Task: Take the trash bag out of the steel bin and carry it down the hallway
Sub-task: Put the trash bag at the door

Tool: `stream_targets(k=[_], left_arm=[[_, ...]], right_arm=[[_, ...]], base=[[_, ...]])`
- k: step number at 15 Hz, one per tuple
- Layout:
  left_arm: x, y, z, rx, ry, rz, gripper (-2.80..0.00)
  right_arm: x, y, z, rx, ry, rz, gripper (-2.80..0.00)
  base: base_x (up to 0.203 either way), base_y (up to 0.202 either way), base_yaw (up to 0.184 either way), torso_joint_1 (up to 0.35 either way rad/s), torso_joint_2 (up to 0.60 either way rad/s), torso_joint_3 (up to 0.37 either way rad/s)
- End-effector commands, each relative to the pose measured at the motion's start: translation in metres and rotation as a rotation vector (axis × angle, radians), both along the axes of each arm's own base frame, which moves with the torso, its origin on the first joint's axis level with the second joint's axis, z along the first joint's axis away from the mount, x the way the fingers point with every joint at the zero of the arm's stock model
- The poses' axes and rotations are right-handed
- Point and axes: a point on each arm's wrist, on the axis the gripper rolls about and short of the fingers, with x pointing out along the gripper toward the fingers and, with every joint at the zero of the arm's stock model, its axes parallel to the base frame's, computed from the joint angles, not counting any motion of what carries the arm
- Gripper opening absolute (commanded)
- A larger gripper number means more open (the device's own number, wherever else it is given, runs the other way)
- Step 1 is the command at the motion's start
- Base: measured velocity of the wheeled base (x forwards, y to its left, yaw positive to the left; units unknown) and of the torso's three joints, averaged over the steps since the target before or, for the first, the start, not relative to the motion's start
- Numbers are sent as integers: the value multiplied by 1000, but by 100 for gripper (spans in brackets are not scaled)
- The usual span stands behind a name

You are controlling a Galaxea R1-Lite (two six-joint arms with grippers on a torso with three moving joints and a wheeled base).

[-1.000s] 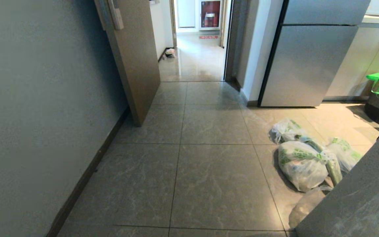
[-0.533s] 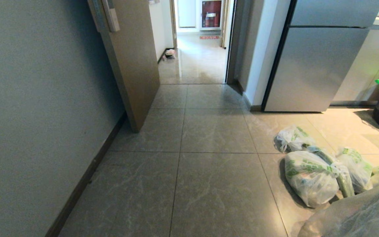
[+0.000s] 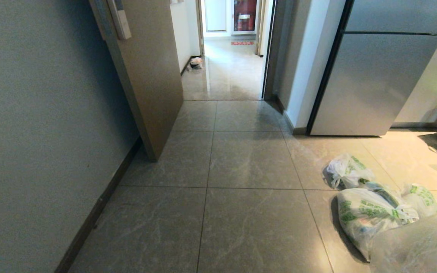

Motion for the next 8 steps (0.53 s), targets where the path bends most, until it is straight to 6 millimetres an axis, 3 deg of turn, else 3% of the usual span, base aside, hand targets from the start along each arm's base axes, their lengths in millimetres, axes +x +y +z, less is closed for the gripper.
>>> stream_targets(k=[1, 8], left_arm=[[0, 0, 0, 0, 0, 1, -280], [0, 0, 0, 0, 0, 1, -280]], right_arm=[[0, 0, 0, 0, 3, 1, -280], [0, 0, 0, 0, 3, 1, -280]], base=[[191, 0, 1, -1, 5, 6], [192, 0, 1, 2, 2, 2]])
